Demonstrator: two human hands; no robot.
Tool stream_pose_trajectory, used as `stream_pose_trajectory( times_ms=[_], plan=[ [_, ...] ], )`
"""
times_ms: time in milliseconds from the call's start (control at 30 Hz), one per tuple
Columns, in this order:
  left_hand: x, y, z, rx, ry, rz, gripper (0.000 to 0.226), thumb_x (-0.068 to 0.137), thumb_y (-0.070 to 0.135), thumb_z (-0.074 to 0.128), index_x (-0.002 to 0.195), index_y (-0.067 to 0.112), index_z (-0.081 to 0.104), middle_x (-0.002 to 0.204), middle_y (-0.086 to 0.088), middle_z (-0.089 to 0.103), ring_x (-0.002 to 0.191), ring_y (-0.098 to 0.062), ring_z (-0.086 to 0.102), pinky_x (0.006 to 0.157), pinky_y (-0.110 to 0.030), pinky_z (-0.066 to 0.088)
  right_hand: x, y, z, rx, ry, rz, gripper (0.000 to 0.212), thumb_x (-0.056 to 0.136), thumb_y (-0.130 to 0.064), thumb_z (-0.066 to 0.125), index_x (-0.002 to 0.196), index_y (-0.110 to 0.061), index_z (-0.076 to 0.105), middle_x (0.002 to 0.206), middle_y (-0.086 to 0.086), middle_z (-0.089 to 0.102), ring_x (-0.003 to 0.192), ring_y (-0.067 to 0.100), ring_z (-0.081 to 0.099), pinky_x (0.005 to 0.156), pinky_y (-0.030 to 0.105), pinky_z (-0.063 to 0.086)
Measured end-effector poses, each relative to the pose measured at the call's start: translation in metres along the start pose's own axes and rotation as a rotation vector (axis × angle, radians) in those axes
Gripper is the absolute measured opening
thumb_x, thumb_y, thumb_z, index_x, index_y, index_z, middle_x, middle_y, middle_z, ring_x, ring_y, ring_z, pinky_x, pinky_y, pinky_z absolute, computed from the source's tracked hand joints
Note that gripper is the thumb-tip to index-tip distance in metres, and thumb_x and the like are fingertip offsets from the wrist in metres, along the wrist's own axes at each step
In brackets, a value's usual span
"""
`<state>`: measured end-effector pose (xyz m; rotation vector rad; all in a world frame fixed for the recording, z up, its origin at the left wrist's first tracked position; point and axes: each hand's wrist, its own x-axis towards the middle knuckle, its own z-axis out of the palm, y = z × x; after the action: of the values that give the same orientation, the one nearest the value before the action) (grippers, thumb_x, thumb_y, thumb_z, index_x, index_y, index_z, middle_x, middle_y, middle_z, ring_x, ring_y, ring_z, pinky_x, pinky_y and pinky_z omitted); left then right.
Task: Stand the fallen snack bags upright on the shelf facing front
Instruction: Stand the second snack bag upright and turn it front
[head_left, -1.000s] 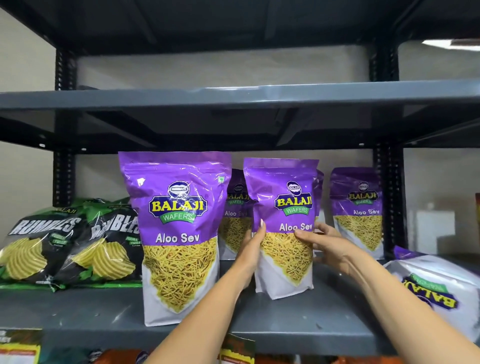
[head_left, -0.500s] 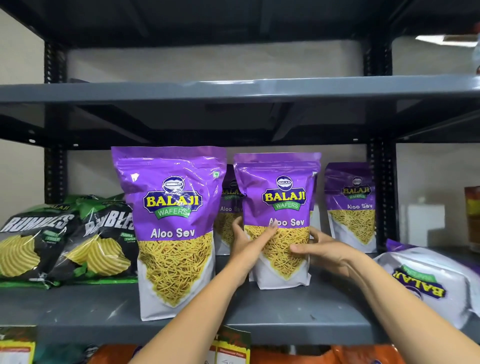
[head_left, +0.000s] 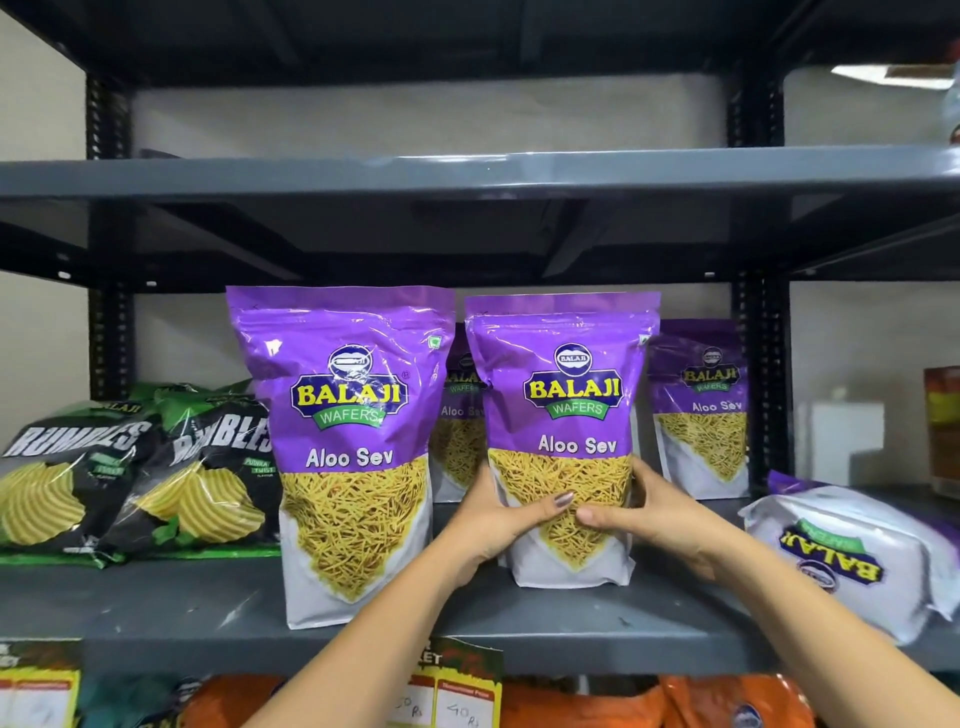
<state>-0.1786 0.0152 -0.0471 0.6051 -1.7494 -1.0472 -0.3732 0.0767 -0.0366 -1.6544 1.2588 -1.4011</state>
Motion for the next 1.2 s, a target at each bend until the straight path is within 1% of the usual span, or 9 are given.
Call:
stream_pose_trajectory(
  times_ms=[100,300,400,500,600,667,733,1000,1200],
  plan=[
    [-0.014,0.007,0.001,0.014,0.010,0.032,0.066,0.072,0.011,0.082,0.128,0.014,0.047,0.121,0.000,0.069,0.108,-0.004,0.067,0.092,-0.017,0.053,-0.014,0.000,0.002,-0.022,0.021,-0.047,0.077,0.049,-0.032,0.089,0.118,-0.030,0.053,0.103,-0.016,0.075,0.092,-0.006,0.069,0.068,0.006,0.050],
    [-0.035,0.021,0.001,0.059,0.040,0.010,0.074,0.074,0.020,0.082,0.134,0.018,0.039,0.128,0.005,0.063,0.103,0.007,0.064,0.080,-0.004,0.048,-0.024,0.002,0.004,-0.056,0.018,-0.090,0.091,0.045,-0.048,0.091,0.124,-0.029,0.051,0.114,-0.013,0.073,0.103,0.000,0.068,0.081,0.015,0.053],
    [-0.052,0.026,0.017,0.187,0.216,0.011,0.110,0.069,0.034,0.084,0.150,0.021,0.010,0.145,0.009,0.039,0.129,-0.004,0.044,0.103,-0.016,0.033,-0.032,-0.004,0.005,-0.113,-0.002,-0.066,0.111,0.044,-0.052,0.089,0.139,-0.029,0.035,0.129,-0.009,0.064,0.114,0.002,0.062,0.101,0.030,0.048],
    [-0.077,0.020,0.048,0.304,0.483,0.291,0.102,0.068,0.051,0.076,0.148,0.021,0.021,0.152,0.004,0.032,0.141,-0.009,0.031,0.115,-0.027,0.026,-0.046,-0.019,-0.007,-0.218,0.101,-0.084,0.133,0.040,-0.058,0.085,0.151,-0.031,0.017,0.128,0.000,0.062,0.114,0.011,0.063,0.102,0.036,0.047],
    [-0.081,0.015,0.076,0.303,0.671,0.430,0.077,0.068,0.048,0.065,0.136,0.025,0.038,0.149,0.001,0.037,0.139,-0.013,0.034,0.112,-0.038,0.028,-0.065,-0.042,-0.051,-0.279,0.413,-0.197,0.083,0.050,-0.059,0.077,0.124,-0.026,0.056,0.090,0.003,0.075,0.077,0.014,0.073,0.070,0.032,0.058],
    [-0.073,0.018,0.087,0.339,0.752,0.386,0.075,0.069,0.044,0.066,0.135,0.027,0.037,0.151,0.000,0.035,0.139,-0.017,0.032,0.108,-0.044,0.027,-0.077,-0.048,-0.088,-0.443,0.591,-0.220,0.040,0.068,-0.044,0.078,0.101,-0.024,0.066,0.076,0.003,0.074,0.072,0.022,0.072,0.070,0.035,0.057],
    [-0.066,0.020,0.091,0.359,0.751,0.360,0.074,0.073,0.034,0.070,0.138,0.026,0.036,0.154,-0.001,0.033,0.141,-0.018,0.032,0.108,-0.048,0.027,-0.087,-0.044,-0.114,-0.611,0.686,-0.195,0.020,0.076,-0.027,0.077,0.092,-0.023,0.066,0.077,0.001,0.073,0.076,0.019,0.069,0.068,0.016,0.050],
    [-0.051,0.012,0.061,0.222,0.573,0.369,0.068,0.082,0.015,0.067,0.141,0.009,0.036,0.146,-0.008,0.041,0.137,-0.019,0.039,0.110,-0.015,0.024,-0.100,-0.017,-0.141,-0.618,0.667,-0.212,0.019,0.076,-0.014,0.077,0.079,-0.031,0.068,0.075,-0.016,0.074,0.070,-0.003,0.067,0.061,0.004,0.048],
    [-0.051,0.015,0.057,0.189,0.547,0.323,0.074,0.084,-0.002,0.066,0.146,0.016,0.029,0.156,-0.008,0.027,0.144,-0.021,0.030,0.114,-0.030,0.023,-0.099,-0.012,-0.142,-0.602,0.622,-0.186,0.017,0.076,-0.014,0.077,0.080,-0.029,0.070,0.079,-0.019,0.074,0.071,-0.001,0.068,0.064,0.005,0.049]
  ],
)
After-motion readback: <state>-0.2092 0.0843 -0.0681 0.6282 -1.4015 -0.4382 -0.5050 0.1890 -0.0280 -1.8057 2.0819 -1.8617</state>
